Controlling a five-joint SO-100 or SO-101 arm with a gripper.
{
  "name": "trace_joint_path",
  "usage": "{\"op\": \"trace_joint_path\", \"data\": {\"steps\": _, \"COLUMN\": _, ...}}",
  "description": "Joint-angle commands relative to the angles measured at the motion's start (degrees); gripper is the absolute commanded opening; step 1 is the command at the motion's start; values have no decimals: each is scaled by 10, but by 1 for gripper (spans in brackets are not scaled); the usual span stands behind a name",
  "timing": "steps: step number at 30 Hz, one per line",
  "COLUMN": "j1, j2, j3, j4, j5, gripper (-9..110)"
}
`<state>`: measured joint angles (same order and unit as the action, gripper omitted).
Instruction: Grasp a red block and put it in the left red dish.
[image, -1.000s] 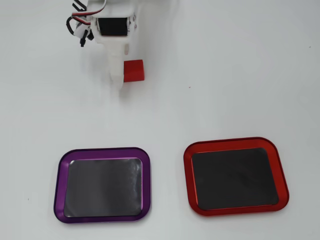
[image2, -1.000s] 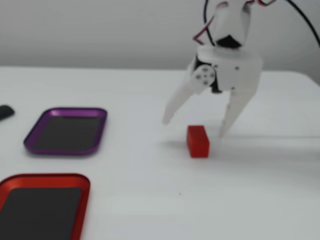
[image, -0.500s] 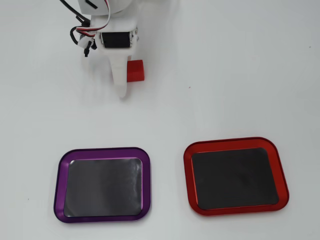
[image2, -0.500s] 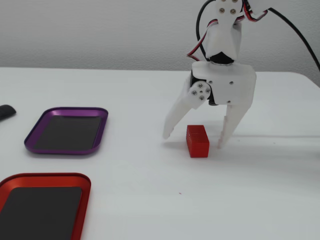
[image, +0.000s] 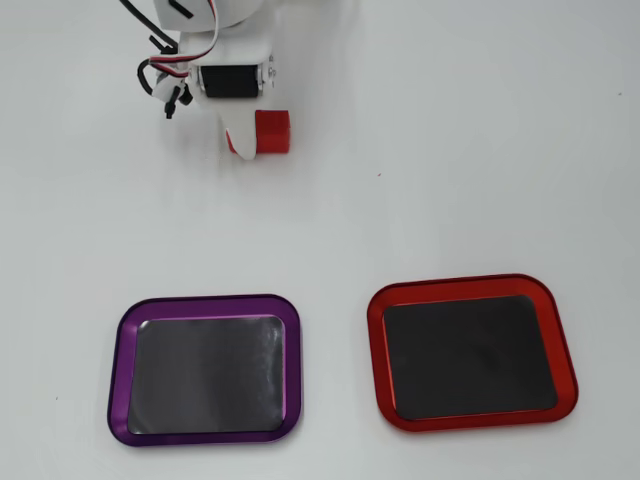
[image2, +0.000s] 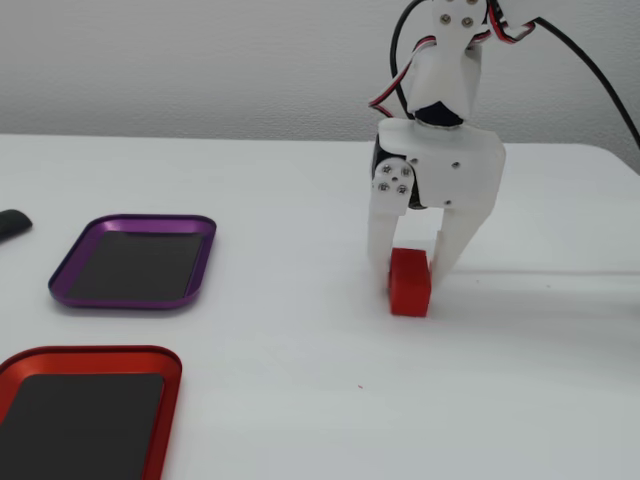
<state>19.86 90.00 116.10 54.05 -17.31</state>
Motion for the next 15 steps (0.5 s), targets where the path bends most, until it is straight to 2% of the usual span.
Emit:
{"op": "trace_joint_path", "data": {"steps": 1, "j1": -5, "j2": 0, "j3": -5, "j4": -8, "j5": 3, "gripper": 0}}
{"op": "trace_joint_path", "data": {"steps": 7, "j1": -5, "j2": 98, "j3": -33, "j4": 1, "j5": 5, "gripper": -1}}
{"op": "trace_joint_path", "data": {"steps": 15, "j1": -99, "j2": 412, "j3": 33, "j4": 14, "j5": 30, "gripper": -1}}
